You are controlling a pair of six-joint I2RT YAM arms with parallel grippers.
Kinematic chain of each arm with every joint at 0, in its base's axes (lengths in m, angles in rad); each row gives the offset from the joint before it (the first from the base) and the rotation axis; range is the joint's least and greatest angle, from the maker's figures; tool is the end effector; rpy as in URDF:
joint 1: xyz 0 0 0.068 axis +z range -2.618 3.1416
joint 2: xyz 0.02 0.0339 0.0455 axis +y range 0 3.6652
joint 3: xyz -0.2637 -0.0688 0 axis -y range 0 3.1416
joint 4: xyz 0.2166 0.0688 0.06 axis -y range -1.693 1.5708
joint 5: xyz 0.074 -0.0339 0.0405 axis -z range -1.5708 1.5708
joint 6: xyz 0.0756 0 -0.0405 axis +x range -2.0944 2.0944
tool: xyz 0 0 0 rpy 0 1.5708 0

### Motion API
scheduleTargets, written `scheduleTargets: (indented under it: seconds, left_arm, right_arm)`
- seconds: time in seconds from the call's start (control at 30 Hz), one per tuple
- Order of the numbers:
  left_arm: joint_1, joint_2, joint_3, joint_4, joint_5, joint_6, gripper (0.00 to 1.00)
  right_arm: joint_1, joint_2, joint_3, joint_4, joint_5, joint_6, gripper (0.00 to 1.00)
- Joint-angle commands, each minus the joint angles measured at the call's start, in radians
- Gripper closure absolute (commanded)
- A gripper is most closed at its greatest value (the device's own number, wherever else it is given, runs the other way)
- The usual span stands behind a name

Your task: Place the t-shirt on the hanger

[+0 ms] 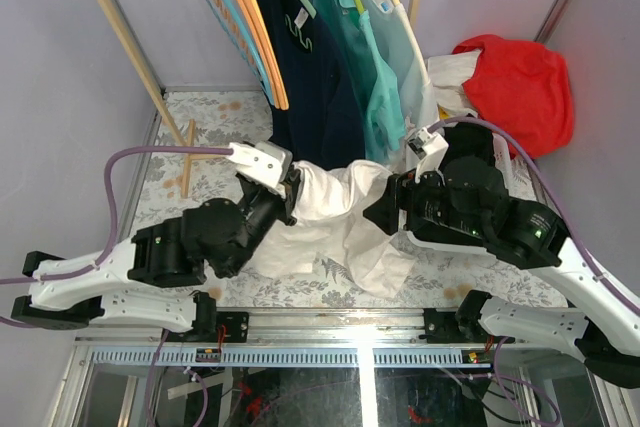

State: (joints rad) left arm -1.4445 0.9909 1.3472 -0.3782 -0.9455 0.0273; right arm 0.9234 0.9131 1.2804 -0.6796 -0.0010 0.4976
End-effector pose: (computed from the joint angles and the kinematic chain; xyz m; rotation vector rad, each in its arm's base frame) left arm 0.0830 -0.1667 0.4633 0.4284 1.5361 -0.3542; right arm 0.1096 0.1450 0.4100 -0.4239 1.9573 0.9516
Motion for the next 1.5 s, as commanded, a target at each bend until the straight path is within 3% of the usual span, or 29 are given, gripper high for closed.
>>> scheduleTargets:
  seconds: [0.0,0.37,0.47,0.73,0.87,1.03,1.47]
  left_arm:
    - [0.008,0.022,0.048,-0.088,0.01,-0.067,1.0]
    - [0.01,0.092,0.059,-0.105,0.001,-0.089,1.0]
    - [0.014,0.116,0.07,-0.116,-0.002,-0.09,1.0]
    - [0.083,0.176,0.113,-0.137,0.058,-0.109,1.0]
    - [0.09,0.217,0.169,-0.151,0.072,-0.094,1.0]
    - [0.113,0.272,0.24,-0.189,0.087,-0.091,1.0]
    - [0.137,0.326,0.3,-0.203,0.122,-0.106,1.0]
  right_arm:
    - [-0.001,-0.029,-0.002,-0.027,0.016,-0.006,0.27]
    - [-0.001,-0.095,0.01,-0.063,-0.189,-0.037,0.26]
    - [-0.001,-0.117,0.005,-0.09,-0.244,-0.06,0.21]
    - [-0.001,-0.163,-0.018,-0.138,-0.228,-0.075,0.19]
    - [0.0,-0.139,-0.08,-0.032,-0.252,-0.049,0.23]
    - [0.002,-0.098,-0.15,0.147,-0.367,0.0,0.4]
    - [0.051,0.022,-0.134,0.287,-0.119,-0.005,0.31]
